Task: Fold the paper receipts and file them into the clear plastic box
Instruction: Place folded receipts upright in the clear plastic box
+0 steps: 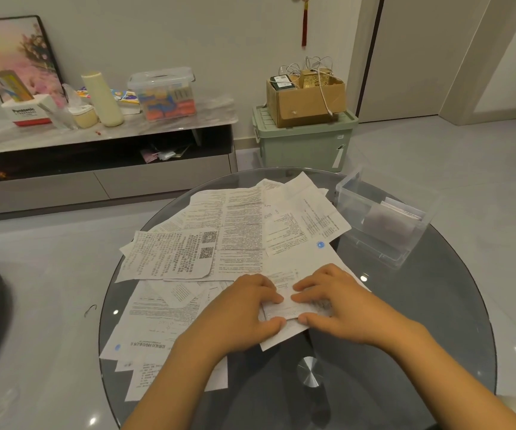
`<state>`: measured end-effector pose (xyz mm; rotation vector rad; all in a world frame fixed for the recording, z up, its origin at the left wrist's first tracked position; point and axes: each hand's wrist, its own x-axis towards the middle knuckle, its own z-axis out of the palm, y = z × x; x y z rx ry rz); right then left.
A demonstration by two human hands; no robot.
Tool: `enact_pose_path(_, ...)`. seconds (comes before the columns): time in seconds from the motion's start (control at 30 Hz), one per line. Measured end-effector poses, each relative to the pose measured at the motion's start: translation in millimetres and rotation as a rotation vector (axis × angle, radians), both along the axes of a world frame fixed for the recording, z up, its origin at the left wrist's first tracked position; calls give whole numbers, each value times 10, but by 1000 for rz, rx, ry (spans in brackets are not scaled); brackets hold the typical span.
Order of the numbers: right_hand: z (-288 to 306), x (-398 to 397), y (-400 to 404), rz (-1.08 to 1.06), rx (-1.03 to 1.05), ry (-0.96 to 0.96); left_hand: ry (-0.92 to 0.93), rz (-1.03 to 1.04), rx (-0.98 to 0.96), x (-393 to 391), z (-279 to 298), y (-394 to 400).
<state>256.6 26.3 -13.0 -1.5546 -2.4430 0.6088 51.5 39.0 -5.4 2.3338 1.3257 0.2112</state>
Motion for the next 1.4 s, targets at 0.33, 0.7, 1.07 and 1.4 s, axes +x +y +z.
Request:
enact_pose_path(0.33,-167,-184,151,-304,102,245,-163,223,92,95,0,106)
enact_pose_path(0.7,-291,-244,211,-322,142,199,-194,242,68,82,-206,275)
enact_pose_path(1.07,-264,-258,216,-460,179,240,-293,310,153,142,-270,274)
enact_pose_path(1.4,-176,-221,222,-203,210,-121,2,88,276,86,-237,298)
